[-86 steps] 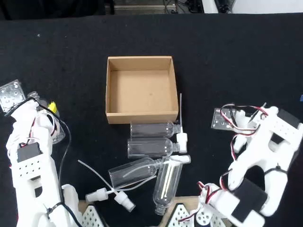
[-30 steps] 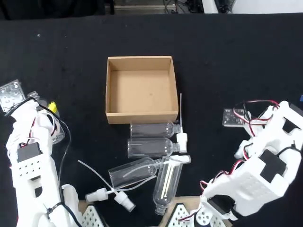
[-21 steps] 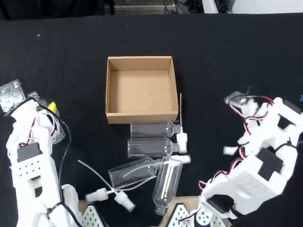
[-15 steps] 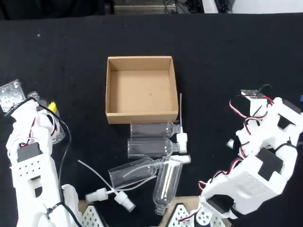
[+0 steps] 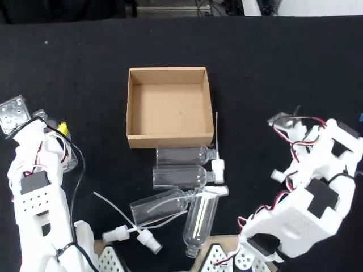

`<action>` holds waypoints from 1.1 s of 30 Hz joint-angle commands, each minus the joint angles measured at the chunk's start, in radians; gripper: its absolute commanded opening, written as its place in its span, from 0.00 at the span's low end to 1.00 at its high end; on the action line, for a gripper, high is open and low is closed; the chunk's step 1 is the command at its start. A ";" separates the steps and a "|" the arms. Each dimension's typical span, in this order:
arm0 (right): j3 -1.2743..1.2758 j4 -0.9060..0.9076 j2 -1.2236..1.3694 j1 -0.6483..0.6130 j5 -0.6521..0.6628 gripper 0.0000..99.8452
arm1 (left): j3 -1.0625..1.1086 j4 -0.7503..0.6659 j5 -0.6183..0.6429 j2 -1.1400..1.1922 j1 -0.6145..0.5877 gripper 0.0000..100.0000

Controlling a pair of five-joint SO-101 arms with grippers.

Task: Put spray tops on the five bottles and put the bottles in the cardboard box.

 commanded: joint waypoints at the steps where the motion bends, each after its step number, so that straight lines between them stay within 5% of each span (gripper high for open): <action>1: 0.064 -0.072 -0.036 -0.011 0.052 0.16 | -0.007 -0.023 0.006 -0.040 0.005 0.03; 9: 0.094 -0.135 -0.091 0.011 0.008 0.12 | -0.007 -0.025 0.006 -0.040 0.010 0.03; 15: 0.065 -0.146 -0.259 0.009 -0.473 0.12 | -0.007 -0.025 0.006 -0.040 0.012 0.03; 20: 0.067 -0.222 -0.220 0.009 -0.654 0.13 | -0.005 -0.023 0.006 -0.040 0.012 0.03; 28: 0.054 -0.180 -0.062 0.000 -0.523 0.28 | -0.005 -0.021 0.006 -0.040 0.010 0.03; 33: 0.022 -0.117 -0.074 -0.008 -0.465 0.28 | -0.005 -0.023 0.006 -0.040 0.012 0.03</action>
